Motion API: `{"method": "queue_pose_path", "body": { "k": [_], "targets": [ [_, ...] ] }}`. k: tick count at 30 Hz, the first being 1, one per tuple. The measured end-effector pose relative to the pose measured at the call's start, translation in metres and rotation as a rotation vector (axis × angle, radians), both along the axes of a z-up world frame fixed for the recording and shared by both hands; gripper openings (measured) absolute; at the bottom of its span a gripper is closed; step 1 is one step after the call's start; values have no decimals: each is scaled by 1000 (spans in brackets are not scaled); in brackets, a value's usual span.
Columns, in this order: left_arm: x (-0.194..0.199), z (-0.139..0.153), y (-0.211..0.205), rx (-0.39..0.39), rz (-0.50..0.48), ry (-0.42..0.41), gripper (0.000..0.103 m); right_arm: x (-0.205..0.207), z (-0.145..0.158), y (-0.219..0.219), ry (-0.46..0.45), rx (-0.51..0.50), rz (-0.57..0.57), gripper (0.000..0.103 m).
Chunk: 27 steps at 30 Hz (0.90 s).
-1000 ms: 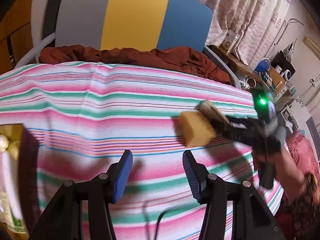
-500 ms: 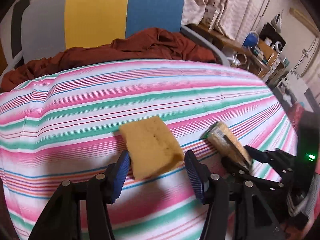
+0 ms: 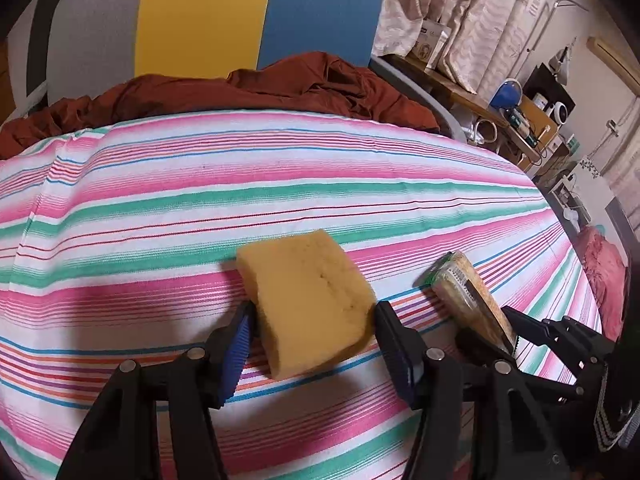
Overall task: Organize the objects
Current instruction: 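Grasp the wrapped snack bar with the right tool while the left tool grasps the tan sponge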
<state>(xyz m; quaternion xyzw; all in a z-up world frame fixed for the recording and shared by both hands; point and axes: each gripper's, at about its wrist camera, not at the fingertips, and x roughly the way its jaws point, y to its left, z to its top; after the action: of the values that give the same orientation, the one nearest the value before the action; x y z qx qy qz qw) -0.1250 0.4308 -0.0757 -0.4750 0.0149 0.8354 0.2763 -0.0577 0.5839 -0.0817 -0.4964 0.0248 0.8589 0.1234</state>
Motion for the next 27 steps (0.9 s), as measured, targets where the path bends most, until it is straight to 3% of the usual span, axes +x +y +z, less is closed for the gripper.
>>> {"method": "queue_pose_path", "body": {
  "k": [5, 12, 18, 27],
  "targets": [
    [13, -2, -6, -4, -42, 83, 52, -1, 0, 3, 1, 2, 0, 53],
    [22, 1, -16, 2, -35, 107, 49, 0, 1, 0, 14, 24, 9, 50],
    [37, 5, -43, 20, -11, 110, 49, 0, 4, -11, 39, 55, 58, 50],
    [76, 35, -98, 57, -4, 206, 48, 4, 16, -28, 137, 55, 136, 50]
  ]
}}
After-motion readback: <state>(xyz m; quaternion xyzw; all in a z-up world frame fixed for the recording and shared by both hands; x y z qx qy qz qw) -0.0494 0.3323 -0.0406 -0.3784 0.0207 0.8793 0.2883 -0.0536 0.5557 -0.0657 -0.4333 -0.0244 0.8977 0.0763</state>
